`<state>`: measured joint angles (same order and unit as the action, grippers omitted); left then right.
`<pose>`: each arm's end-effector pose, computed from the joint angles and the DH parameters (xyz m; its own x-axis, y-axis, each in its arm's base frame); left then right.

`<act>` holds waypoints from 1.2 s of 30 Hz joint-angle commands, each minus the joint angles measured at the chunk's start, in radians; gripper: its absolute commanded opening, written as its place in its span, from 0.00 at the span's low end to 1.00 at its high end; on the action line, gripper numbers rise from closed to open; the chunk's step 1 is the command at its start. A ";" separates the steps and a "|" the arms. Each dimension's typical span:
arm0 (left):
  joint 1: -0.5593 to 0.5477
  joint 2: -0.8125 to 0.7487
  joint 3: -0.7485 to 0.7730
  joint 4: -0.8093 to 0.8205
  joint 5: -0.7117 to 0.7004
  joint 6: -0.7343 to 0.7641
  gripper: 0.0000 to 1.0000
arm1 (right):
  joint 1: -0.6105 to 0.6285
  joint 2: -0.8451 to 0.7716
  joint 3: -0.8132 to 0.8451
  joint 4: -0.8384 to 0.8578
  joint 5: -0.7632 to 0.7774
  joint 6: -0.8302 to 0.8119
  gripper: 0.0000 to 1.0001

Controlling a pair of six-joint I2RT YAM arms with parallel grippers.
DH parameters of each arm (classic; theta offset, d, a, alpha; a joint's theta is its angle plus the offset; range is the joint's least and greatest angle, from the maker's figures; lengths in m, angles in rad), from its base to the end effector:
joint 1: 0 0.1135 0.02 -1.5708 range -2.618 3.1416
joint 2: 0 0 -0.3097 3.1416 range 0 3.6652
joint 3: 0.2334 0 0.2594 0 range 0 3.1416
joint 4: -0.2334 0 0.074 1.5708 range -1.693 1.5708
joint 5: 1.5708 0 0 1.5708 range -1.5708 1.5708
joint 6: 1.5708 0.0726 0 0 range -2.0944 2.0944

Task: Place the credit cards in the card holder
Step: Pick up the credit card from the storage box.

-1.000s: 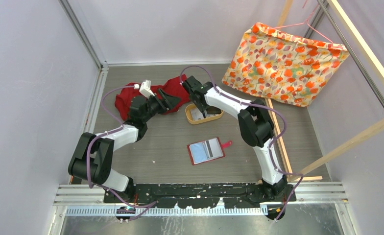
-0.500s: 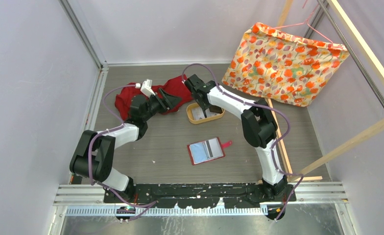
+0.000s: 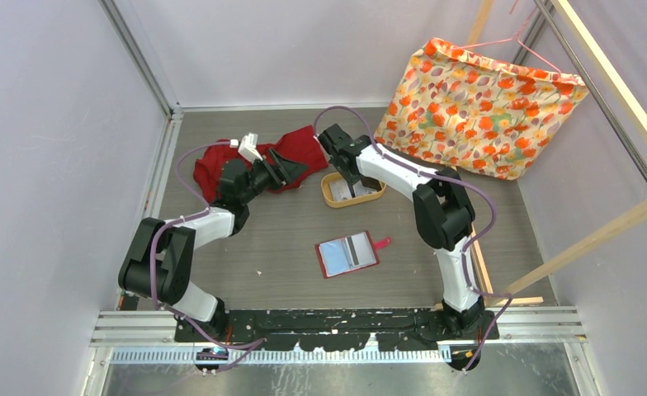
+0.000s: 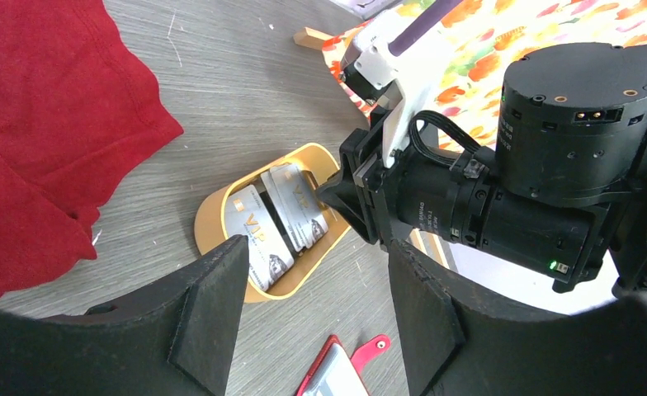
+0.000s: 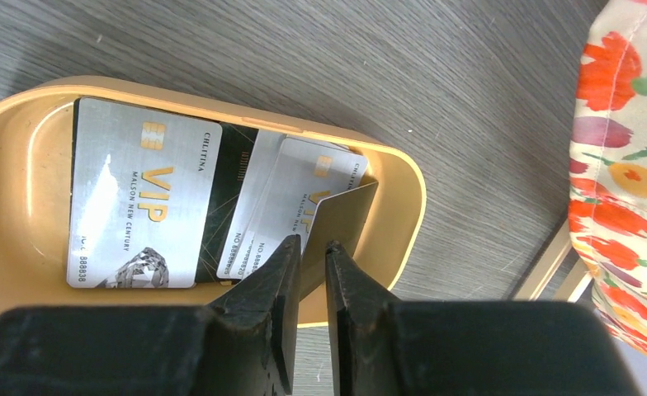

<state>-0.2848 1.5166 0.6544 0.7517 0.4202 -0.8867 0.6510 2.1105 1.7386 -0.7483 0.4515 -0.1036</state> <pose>0.3299 -0.1274 0.2547 -0.5673 -0.5712 -0.5933 0.3260 0.5058 -0.7987 0.4143 0.2758 0.2179 -0.6715 -0.6285 -0.3926 -0.4660 0.7700 -0.4357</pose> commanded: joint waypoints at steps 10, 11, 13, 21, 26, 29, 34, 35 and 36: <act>0.012 -0.001 0.034 0.060 0.019 -0.005 0.64 | -0.054 -0.092 -0.047 0.013 0.029 -0.039 0.20; 0.012 0.000 0.034 0.062 0.019 -0.005 0.64 | -0.058 -0.095 -0.053 0.013 0.028 -0.039 0.20; 0.012 0.001 0.034 0.063 0.019 -0.006 0.63 | -0.060 -0.098 -0.060 0.013 0.029 -0.040 0.20; 0.013 0.001 0.034 0.063 0.022 -0.006 0.63 | -0.078 -0.111 -0.074 0.019 0.032 -0.048 0.12; 0.013 0.002 0.036 0.064 0.023 -0.007 0.63 | -0.086 -0.122 -0.069 0.022 0.019 -0.064 0.07; 0.013 0.003 0.036 0.064 0.025 -0.008 0.64 | -0.102 -0.134 -0.057 0.004 -0.029 -0.077 0.04; 0.013 0.008 0.035 0.086 0.046 -0.008 0.63 | -0.127 -0.162 -0.066 0.006 -0.099 -0.113 0.01; 0.013 0.011 0.032 0.106 0.055 -0.006 0.63 | -0.134 -0.168 -0.068 0.010 -0.116 -0.117 0.01; 0.013 0.014 0.030 0.123 0.067 -0.007 0.63 | -0.139 -0.176 -0.072 0.011 -0.131 -0.121 0.01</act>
<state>-0.2790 1.5204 0.6544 0.7712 0.4435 -0.8906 0.5308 2.0186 1.6604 -0.7414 0.3805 -0.1890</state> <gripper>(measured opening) 0.634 0.032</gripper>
